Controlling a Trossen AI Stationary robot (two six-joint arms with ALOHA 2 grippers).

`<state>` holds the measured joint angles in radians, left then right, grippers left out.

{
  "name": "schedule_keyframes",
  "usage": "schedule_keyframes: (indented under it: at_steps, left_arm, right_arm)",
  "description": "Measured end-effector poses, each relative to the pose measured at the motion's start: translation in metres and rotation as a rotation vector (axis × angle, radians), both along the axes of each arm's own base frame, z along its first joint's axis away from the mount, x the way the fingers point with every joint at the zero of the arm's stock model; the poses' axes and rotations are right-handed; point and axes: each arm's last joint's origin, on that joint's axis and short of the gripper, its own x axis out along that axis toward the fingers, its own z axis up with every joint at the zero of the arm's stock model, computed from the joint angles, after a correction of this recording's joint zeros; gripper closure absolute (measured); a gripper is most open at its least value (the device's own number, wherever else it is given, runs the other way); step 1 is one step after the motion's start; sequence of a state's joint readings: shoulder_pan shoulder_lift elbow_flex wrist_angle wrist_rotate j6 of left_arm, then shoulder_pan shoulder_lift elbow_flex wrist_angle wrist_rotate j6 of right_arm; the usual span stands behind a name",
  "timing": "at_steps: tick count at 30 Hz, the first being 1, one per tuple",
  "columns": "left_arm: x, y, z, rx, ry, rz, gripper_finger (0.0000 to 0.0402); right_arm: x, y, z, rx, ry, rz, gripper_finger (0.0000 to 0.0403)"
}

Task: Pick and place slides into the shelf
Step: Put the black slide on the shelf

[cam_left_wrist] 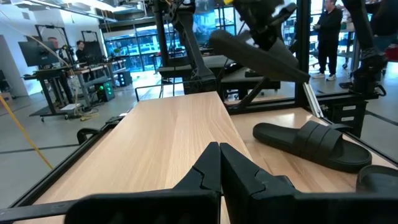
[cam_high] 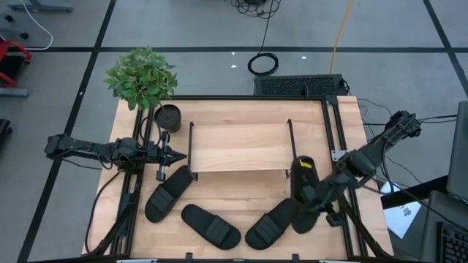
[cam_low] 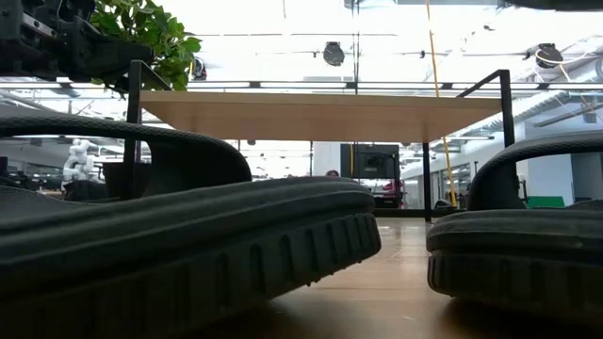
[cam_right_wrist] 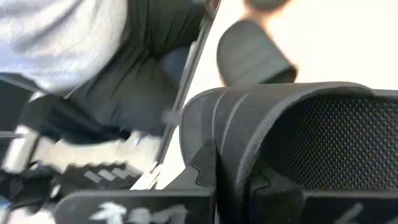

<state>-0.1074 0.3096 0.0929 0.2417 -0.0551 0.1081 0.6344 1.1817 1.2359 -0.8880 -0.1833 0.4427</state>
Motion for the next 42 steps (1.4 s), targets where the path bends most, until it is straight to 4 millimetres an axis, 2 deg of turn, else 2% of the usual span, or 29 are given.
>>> schedule_keyframes:
  at_steps: [6,14,20,30,42]
  left_arm:
    - [0.0,0.0,0.0,0.0,0.004,0.0,0.0394]
    - [0.0,0.0,-0.001,0.005,0.005,0.0,0.0394]
    - [0.0,0.0,-0.001,0.015,0.006,0.0,0.0394]
    - [0.0,0.0,-0.002,0.02,0.014,0.0,0.0394]
    - [0.0,0.0,-0.003,0.044,0.031,0.001,0.0394]
  right_arm:
    - [0.016,-0.032,0.022,-0.045,-0.076,-0.056,0.0399]
    - [0.032,-0.083,0.049,-0.049,-0.072,-0.082,0.0399]
    - [0.051,-0.113,0.056,0.082,0.001,-0.021,0.0399]
    - [0.093,-0.165,0.045,0.074,0.062,-0.057,0.0399]
    - [0.115,-0.213,0.01,0.159,0.174,-0.04,0.0399]
